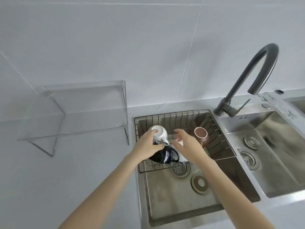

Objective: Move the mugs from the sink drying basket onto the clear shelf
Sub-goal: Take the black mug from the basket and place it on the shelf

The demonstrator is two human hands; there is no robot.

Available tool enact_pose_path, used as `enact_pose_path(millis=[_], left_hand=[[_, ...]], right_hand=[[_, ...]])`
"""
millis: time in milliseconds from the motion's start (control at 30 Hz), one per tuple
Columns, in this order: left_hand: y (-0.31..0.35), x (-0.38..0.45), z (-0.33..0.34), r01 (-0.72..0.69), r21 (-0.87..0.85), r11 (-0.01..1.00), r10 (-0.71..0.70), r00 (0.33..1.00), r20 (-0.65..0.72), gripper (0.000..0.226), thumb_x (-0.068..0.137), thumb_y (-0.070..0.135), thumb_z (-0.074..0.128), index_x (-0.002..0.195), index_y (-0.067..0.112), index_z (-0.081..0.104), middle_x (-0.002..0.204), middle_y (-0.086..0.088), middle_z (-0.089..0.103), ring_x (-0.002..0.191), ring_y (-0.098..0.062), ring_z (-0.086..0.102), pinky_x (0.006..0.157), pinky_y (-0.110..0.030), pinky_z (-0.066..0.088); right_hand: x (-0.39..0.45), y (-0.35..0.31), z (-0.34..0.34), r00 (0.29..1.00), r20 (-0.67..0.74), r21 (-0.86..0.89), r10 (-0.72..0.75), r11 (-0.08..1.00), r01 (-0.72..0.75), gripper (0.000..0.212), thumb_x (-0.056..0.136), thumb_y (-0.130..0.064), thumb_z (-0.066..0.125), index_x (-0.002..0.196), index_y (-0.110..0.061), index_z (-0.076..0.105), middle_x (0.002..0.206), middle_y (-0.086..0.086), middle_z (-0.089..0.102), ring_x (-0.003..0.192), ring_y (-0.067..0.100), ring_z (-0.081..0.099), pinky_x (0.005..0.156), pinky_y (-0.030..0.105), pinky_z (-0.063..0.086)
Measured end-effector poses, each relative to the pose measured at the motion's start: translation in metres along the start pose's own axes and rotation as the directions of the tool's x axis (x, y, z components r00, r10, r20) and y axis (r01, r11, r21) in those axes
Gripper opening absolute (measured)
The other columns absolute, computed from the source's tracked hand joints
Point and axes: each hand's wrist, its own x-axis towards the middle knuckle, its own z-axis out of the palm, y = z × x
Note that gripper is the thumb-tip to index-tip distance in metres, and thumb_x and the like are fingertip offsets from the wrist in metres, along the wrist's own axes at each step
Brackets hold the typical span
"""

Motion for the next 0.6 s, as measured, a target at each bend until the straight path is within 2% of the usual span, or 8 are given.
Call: enact_pose_path(millis=[67,167,233,267,333,400,500,600], left_hand=[[0.000,0.004,0.005,0.056,0.021,0.998,-0.057,0.997,0.050,0.070,0.079,0.030,0.062,0.139,0.015,0.029,0.145,-0.010,0.036,0.129,-0.024,0.041,0.101,-0.034,0.037],[-0.005,0.011,0.013,0.095,0.019,0.995,-0.096,0.991,0.092,0.058,0.078,0.024,0.063,0.129,0.012,0.041,0.132,-0.011,0.049,0.107,-0.018,0.048,0.074,-0.024,0.039],[-0.007,0.017,0.017,0.101,0.007,0.995,-0.101,0.989,0.106,0.052,0.075,0.022,0.065,0.124,0.014,0.047,0.125,-0.009,0.056,0.099,-0.016,0.050,0.065,-0.015,0.035],[-0.008,0.021,0.018,0.094,0.007,0.996,-0.095,0.990,0.103,0.050,0.075,0.022,0.066,0.121,0.014,0.049,0.121,-0.008,0.060,0.095,-0.015,0.051,0.065,-0.013,0.035],[-0.009,0.026,0.021,0.103,0.020,0.994,-0.105,0.987,0.123,0.047,0.074,0.022,0.068,0.117,0.014,0.053,0.110,-0.006,0.063,0.090,-0.015,0.051,0.064,-0.020,0.041],[-0.011,0.030,0.025,0.122,0.029,0.992,-0.125,0.984,0.126,0.045,0.071,0.025,0.070,0.113,0.014,0.055,0.106,-0.005,0.064,0.089,-0.015,0.051,0.073,-0.025,0.044],[-0.020,0.036,0.030,0.181,0.002,0.983,-0.180,0.977,0.114,0.050,0.067,0.029,0.074,0.112,0.017,0.056,0.104,-0.001,0.063,0.091,-0.015,0.052,0.079,-0.027,0.045],[-0.024,0.040,0.030,0.196,-0.007,0.981,-0.195,0.975,0.104,0.053,0.063,0.032,0.076,0.112,0.019,0.058,0.097,0.005,0.059,0.093,-0.015,0.052,0.077,-0.026,0.043]], right_hand=[[0.003,0.008,0.005,0.999,0.014,0.026,0.047,0.999,-0.047,0.042,0.089,-0.027,0.049,0.128,-0.014,0.042,0.114,0.005,0.062,0.107,0.024,0.056,0.093,0.039,0.047],[0.006,0.024,0.019,0.987,0.080,0.034,0.140,0.989,-0.143,0.039,0.089,-0.025,0.050,0.126,-0.013,0.045,0.112,0.004,0.060,0.099,0.021,0.059,0.090,0.040,0.049],[0.010,0.033,0.025,0.978,0.107,0.025,0.180,0.983,-0.183,0.039,0.089,-0.025,0.051,0.126,-0.016,0.044,0.116,0.004,0.060,0.095,0.018,0.058,0.081,0.032,0.048],[0.011,0.034,0.026,0.973,0.117,0.017,0.197,0.980,-0.200,0.038,0.090,-0.025,0.051,0.126,-0.016,0.043,0.117,0.003,0.060,0.092,0.015,0.056,0.073,0.027,0.044],[0.016,0.041,0.030,0.963,0.145,0.018,0.229,0.972,-0.234,0.037,0.091,-0.025,0.050,0.126,-0.016,0.044,0.116,0.002,0.061,0.089,0.012,0.052,0.059,0.017,0.034],[0.020,0.044,0.033,0.955,0.156,0.030,0.253,0.965,-0.261,0.032,0.091,-0.024,0.049,0.122,-0.015,0.050,0.112,0.004,0.065,0.087,0.014,0.053,0.054,0.008,0.026],[0.025,0.047,0.038,0.950,0.163,0.087,0.265,0.956,-0.282,0.021,0.089,-0.019,0.049,0.102,-0.007,0.062,0.099,0.014,0.072,0.081,0.023,0.058,0.052,0.014,0.031],[0.027,0.047,0.038,0.942,0.184,0.138,0.282,0.941,-0.308,0.018,0.089,-0.014,0.049,0.095,-0.002,0.062,0.092,0.017,0.073,0.081,0.028,0.061,0.053,0.014,0.036]])
